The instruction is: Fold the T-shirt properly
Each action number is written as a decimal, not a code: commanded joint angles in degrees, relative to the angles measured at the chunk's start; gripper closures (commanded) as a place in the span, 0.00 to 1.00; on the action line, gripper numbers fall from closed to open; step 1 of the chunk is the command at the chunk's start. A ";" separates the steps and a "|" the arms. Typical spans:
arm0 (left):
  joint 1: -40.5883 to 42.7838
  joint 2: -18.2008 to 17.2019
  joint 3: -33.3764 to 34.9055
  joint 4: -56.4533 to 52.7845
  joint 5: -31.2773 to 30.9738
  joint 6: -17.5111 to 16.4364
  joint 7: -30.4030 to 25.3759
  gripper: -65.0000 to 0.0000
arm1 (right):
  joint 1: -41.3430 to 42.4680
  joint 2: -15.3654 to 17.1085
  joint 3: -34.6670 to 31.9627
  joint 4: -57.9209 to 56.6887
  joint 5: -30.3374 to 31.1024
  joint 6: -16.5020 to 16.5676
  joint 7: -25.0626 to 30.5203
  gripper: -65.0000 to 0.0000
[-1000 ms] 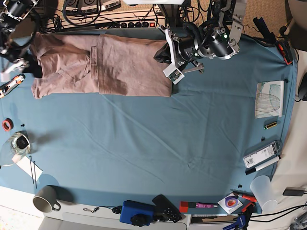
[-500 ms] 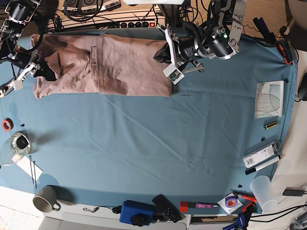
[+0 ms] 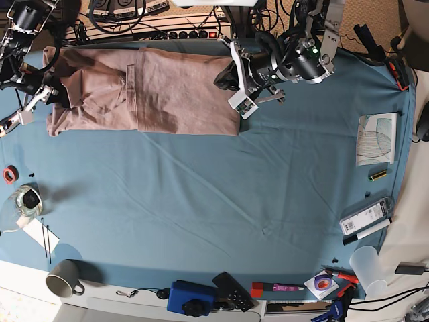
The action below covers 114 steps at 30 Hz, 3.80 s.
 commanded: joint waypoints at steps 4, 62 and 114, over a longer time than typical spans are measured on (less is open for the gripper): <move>-0.11 0.20 0.07 1.20 -1.07 -0.24 -1.07 1.00 | 2.84 1.46 6.49 0.26 -7.80 -0.56 -0.50 1.00; -0.13 0.20 0.07 1.20 -1.07 -0.20 -1.49 1.00 | 3.45 3.67 -2.97 -10.23 0.17 -0.56 -0.93 1.00; 12.44 0.07 0.07 16.76 8.55 3.23 -2.03 1.00 | 5.03 10.32 10.49 5.81 1.29 -0.56 -0.93 0.60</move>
